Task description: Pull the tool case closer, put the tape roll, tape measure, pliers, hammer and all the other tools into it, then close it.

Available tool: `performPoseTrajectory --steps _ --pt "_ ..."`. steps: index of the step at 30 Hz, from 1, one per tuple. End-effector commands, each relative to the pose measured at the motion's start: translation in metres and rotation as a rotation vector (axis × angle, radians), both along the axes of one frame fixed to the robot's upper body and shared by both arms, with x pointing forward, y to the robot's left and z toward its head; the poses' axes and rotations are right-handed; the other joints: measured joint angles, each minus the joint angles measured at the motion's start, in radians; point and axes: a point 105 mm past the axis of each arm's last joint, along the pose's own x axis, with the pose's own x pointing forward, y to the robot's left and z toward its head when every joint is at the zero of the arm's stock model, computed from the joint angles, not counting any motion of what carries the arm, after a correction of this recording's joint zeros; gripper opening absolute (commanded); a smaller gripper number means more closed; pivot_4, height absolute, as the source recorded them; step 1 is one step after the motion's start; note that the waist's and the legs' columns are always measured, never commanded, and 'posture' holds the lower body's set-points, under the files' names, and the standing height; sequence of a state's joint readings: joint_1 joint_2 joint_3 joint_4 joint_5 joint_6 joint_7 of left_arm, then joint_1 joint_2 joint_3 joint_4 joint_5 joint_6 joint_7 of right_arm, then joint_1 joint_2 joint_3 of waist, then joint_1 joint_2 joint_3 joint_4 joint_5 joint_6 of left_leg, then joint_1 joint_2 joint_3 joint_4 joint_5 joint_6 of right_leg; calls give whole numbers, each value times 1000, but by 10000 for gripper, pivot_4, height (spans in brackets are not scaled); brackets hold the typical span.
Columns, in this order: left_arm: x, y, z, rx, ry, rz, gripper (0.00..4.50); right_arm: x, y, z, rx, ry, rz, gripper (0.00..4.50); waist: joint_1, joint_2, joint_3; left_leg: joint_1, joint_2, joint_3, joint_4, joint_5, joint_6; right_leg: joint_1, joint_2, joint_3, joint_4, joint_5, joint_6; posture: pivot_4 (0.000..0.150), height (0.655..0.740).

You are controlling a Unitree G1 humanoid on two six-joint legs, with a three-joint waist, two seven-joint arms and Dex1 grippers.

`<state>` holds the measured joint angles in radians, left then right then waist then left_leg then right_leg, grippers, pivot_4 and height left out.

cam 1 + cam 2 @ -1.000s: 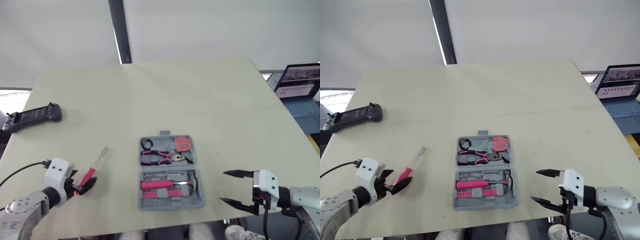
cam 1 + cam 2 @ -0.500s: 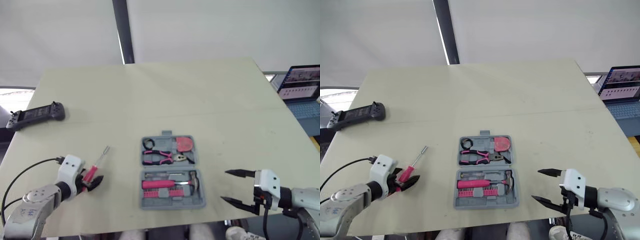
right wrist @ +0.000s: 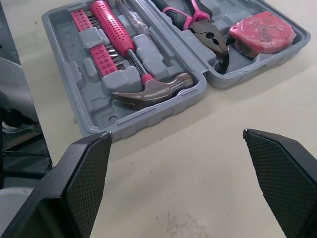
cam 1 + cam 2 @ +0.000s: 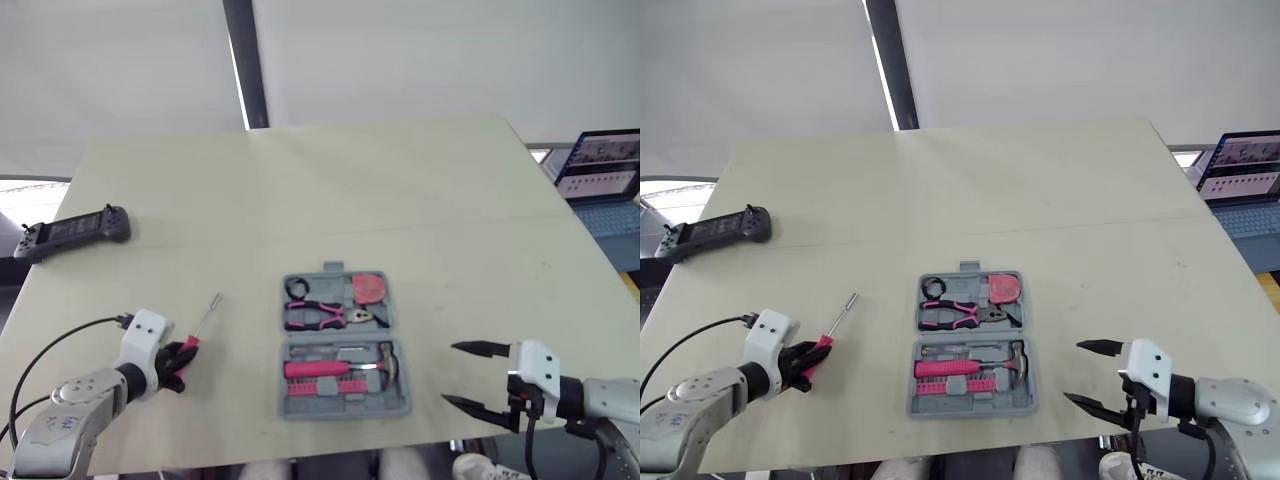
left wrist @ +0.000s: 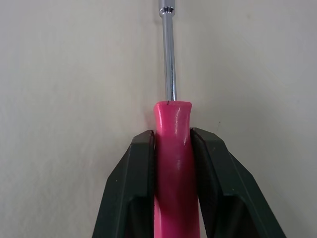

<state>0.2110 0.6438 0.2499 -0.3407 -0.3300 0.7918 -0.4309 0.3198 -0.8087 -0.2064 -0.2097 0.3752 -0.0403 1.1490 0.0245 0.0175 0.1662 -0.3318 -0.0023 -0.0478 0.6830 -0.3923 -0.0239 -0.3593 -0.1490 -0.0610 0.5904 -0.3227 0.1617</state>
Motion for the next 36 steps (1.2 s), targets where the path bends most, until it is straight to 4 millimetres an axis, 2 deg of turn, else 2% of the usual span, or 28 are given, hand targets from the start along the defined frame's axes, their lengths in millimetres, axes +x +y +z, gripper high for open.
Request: performPoseTrajectory --steps 1,6,14,16,18,24,28,36 --pt "-6 -11 -3 2 16 -59 5952 1 -4 10 0 -36 -9 45000 0 0 0 0 0 0 0 0 0 0 0 0 0 0 0 1500 7400" --pt "-8 -14 10 28 -29 -117 5952 1 -7 9 -2 -30 -11 45000 -1 0 0 0 0 0 0 0 0 0 0 0 0 0 0 1500 7400" --pt "-28 -49 21 53 -21 -392 5952 4 -5 10 9 -47 -10 45000 1 -1 0 -1 0 0 0 0 0 0 0 0 -1 0 0 1500 7400" --pt "-37 -68 31 -26 -12 -501 5952 2 -4 9 9 -37 5 45000 0 -1 0 -1 0 0 0 0 0 0 0 0 -1 0 0 1500 7400" --pt "-43 -78 35 -30 2 -580 5952 3 -4 9 6 -39 12 45000 -1 -1 0 -1 0 0 0 0 0 0 0 0 -1 0 0 1500 7400" --pt "-53 -86 39 27 42 -717 5952 6 -4 10 1 -50 19 45000 -2 0 0 -1 0 0 0 0 0 0 0 0 -1 0 0 1500 7400" --pt "-62 -88 33 119 76 -807 5952 6 -4 11 -5 -58 19 45000 -1 0 0 -1 0 0 0 0 0 0 0 0 -1 0 0 1500 7400" --pt "-68 -115 35 154 42 -909 5952 -7 -8 10 -23 -30 24 45000 0 0 1 -1 0 0 0 0 0 0 0 0 -1 0 0 1500 7400"
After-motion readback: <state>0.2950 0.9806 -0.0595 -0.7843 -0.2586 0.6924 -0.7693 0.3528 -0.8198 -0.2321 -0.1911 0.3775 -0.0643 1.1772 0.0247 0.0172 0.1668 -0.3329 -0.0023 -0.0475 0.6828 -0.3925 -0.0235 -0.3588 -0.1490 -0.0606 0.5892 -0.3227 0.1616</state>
